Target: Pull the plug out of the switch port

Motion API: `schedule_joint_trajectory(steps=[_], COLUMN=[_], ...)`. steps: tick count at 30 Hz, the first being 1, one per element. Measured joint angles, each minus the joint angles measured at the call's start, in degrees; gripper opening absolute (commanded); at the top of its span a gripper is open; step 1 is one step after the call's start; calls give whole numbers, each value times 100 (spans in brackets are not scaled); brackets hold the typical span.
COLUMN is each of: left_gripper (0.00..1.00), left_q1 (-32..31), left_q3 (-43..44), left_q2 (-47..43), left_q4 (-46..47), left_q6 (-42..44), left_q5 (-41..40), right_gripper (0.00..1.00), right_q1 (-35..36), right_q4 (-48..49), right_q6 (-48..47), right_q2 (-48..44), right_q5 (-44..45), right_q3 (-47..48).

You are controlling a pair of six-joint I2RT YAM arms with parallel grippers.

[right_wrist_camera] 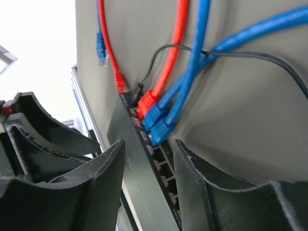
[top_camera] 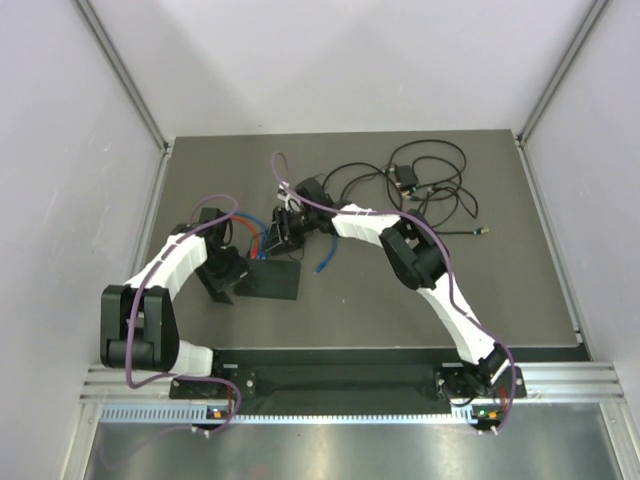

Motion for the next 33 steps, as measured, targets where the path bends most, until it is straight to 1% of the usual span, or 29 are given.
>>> schedule_joint_trajectory(steps=[10, 15, 23, 27, 33], left_gripper=[68, 68, 68, 68, 68], left_q1=[31, 31, 37, 44, 66], left_q3=[0, -2, -2, -2, -2], left_q2=[197, 199, 201, 201, 238], left_q4=[72, 76, 76, 74, 76], left_q6=[83, 116, 133, 138, 173], left_q5=[4, 2, 0, 0, 0], right_gripper=[42, 42, 38, 34, 34], right_q1=[2, 17, 46, 48, 48], right_q4=[42, 216, 339, 348, 435], right_q6=[20, 85, 83, 79, 92], right_q2=[114, 166, 260, 295, 341], right_q5=[-33, -116, -251, -286, -354], right_q3=[9, 24, 44, 59, 59])
